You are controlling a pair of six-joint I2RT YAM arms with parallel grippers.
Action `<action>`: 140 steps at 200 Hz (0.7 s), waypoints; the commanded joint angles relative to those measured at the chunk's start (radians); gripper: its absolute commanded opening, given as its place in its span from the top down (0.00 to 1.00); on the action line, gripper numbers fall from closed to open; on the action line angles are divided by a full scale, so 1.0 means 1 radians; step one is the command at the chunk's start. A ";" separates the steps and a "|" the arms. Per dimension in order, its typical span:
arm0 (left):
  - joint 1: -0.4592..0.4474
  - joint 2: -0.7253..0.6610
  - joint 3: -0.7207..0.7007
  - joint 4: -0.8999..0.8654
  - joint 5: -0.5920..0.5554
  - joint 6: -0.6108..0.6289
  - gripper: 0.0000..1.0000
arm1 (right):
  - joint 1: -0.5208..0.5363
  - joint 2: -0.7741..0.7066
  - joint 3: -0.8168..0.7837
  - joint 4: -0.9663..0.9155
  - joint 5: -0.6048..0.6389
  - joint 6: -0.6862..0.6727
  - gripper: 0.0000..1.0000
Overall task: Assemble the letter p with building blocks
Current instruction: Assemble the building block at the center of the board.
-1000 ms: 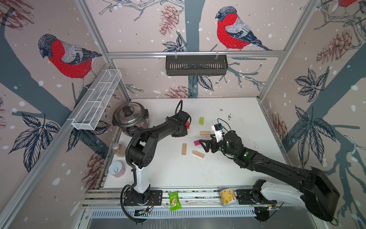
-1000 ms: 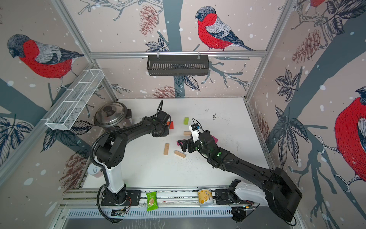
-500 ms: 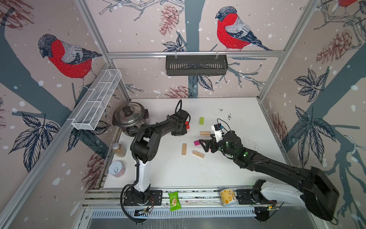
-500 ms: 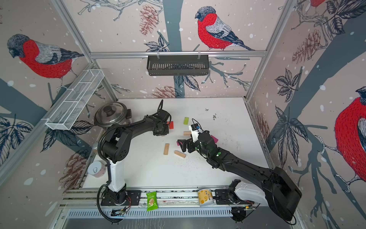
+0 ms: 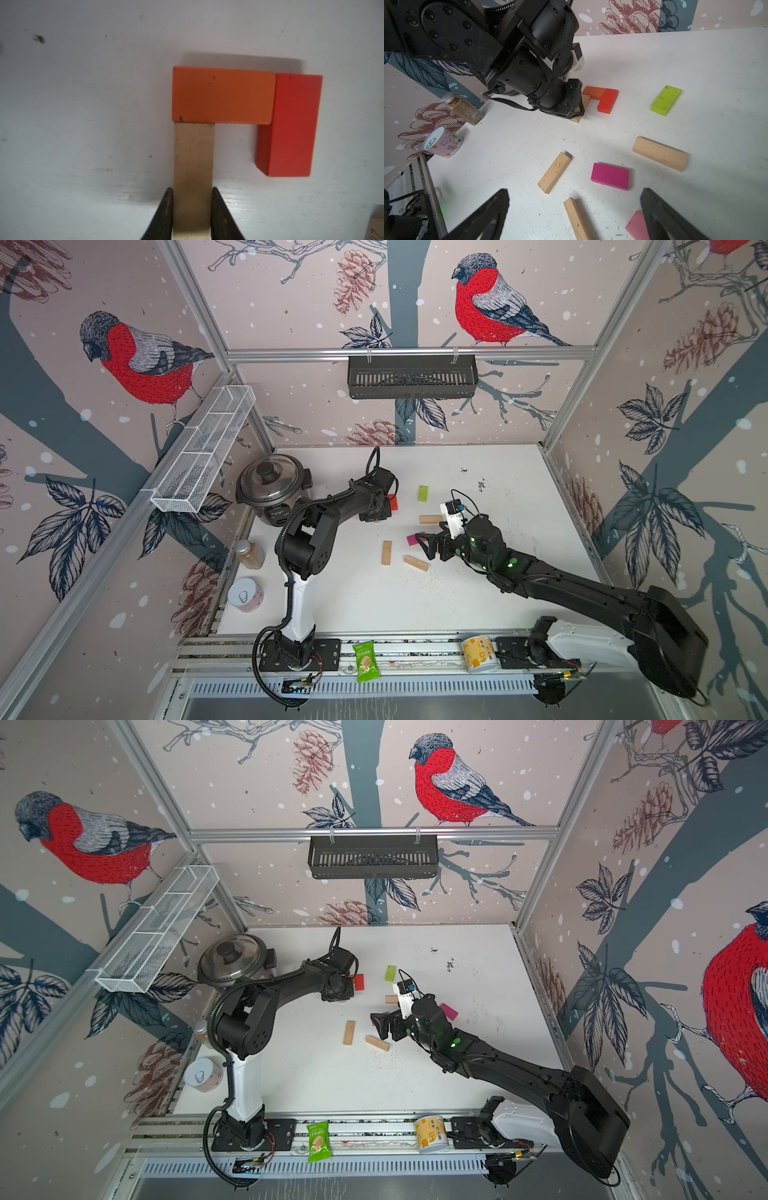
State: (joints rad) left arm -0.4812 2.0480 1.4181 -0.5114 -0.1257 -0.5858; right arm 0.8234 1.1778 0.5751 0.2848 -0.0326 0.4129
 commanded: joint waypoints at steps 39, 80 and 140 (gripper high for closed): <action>0.006 0.019 0.006 -0.045 -0.008 0.014 0.78 | 0.016 0.011 0.016 0.001 0.028 -0.021 0.00; 0.007 0.020 0.004 -0.047 -0.010 0.011 0.78 | 0.021 0.016 0.019 -0.002 0.035 -0.024 0.00; 0.006 0.006 -0.021 -0.044 -0.018 0.003 0.78 | 0.028 0.020 0.023 -0.004 0.042 -0.026 0.00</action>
State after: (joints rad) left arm -0.4793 2.0483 1.4120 -0.4950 -0.1310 -0.5766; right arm 0.8494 1.1946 0.5888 0.2695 -0.0048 0.3935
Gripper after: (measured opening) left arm 0.278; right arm 0.997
